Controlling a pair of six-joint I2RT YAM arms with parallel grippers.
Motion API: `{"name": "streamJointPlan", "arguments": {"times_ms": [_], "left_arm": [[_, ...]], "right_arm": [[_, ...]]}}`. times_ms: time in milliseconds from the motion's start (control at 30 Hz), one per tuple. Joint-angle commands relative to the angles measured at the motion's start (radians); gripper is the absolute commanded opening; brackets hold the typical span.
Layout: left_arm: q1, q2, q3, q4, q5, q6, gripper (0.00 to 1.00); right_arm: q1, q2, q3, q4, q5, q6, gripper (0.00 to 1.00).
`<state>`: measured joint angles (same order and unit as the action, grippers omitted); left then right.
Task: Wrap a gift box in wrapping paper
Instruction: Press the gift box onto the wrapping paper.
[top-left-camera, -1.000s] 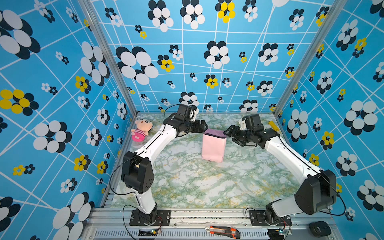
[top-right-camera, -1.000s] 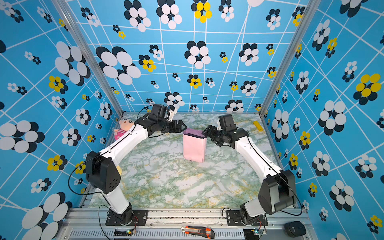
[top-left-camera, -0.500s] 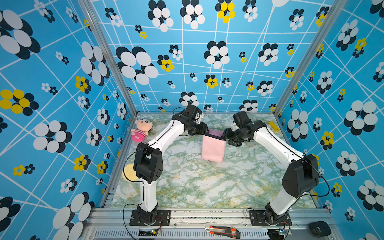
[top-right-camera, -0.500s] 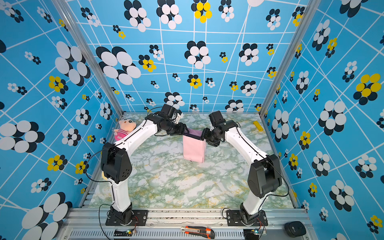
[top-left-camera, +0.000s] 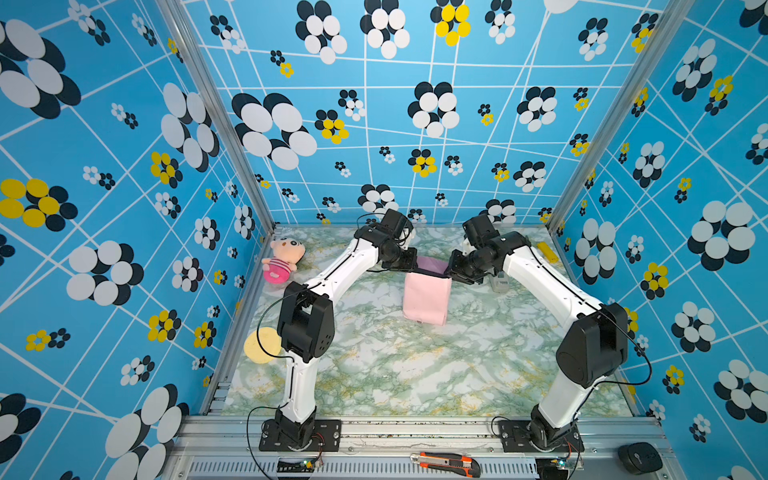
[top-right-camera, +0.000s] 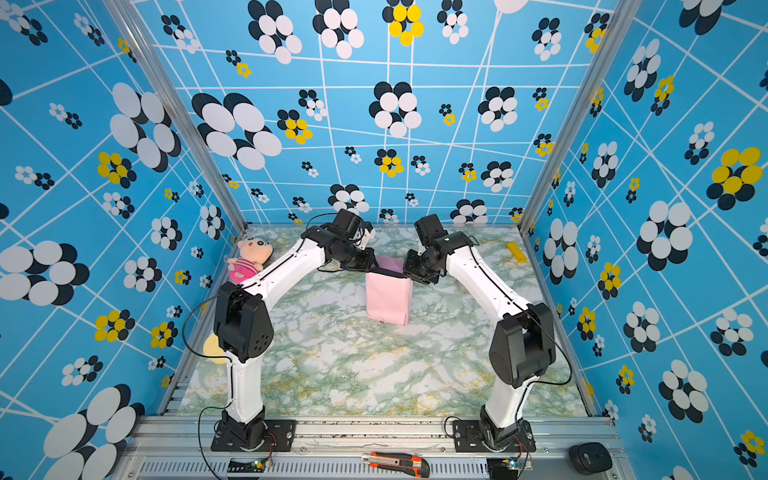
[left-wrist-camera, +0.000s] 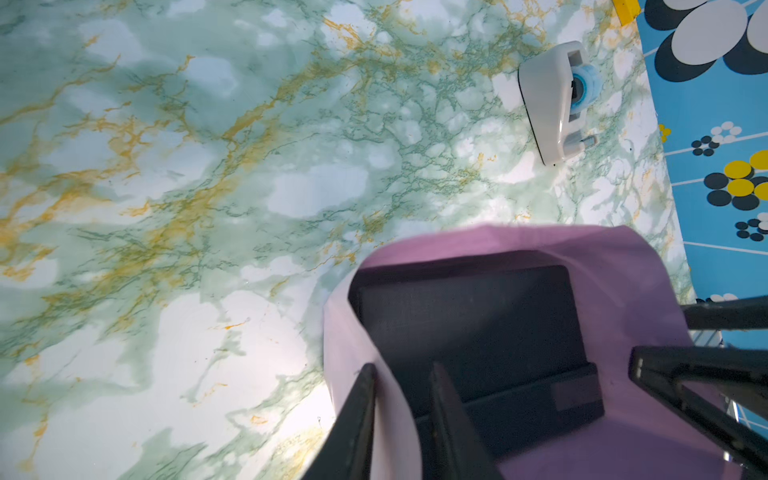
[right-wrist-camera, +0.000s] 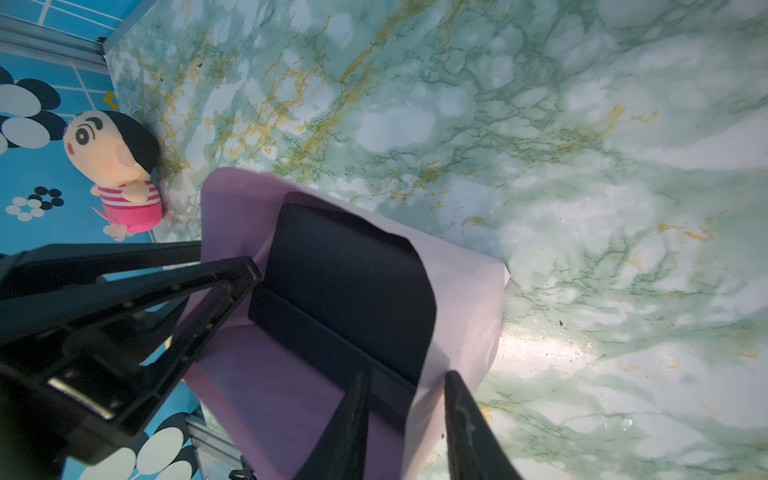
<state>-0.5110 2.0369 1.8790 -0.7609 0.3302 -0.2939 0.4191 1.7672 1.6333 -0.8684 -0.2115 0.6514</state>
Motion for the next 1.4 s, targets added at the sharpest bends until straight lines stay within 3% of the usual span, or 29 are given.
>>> {"name": "streamJointPlan", "arguments": {"times_ms": [0,133,267,433,833,1000,1367], "left_arm": [[-0.006,-0.012,0.023,-0.034,-0.028,0.017,0.17],[-0.011,-0.038,0.000,-0.028,-0.041,0.016,0.12],[-0.012,-0.074,-0.044,-0.001,-0.050,0.007,0.11],[-0.015,-0.094,-0.071,0.012,-0.049,-0.005,0.09],[-0.027,-0.128,-0.094,0.025,-0.071,-0.026,0.00],[-0.037,-0.181,-0.143,0.045,-0.093,-0.044,0.00],[-0.068,-0.320,-0.333,0.120,-0.119,-0.124,0.00]], "right_arm": [[0.013,0.014,0.028,-0.064,0.040,-0.022,0.25],[0.018,0.015,0.029,-0.075,0.048,-0.027,0.19],[0.023,0.031,0.049,-0.097,0.036,-0.029,0.38],[0.037,0.061,0.078,-0.107,0.022,-0.030,0.46],[0.052,0.055,0.112,-0.168,0.076,-0.044,0.12],[0.067,0.017,0.099,-0.173,0.090,-0.045,0.03],[0.106,-0.059,0.034,-0.148,0.092,-0.045,0.00]]}}
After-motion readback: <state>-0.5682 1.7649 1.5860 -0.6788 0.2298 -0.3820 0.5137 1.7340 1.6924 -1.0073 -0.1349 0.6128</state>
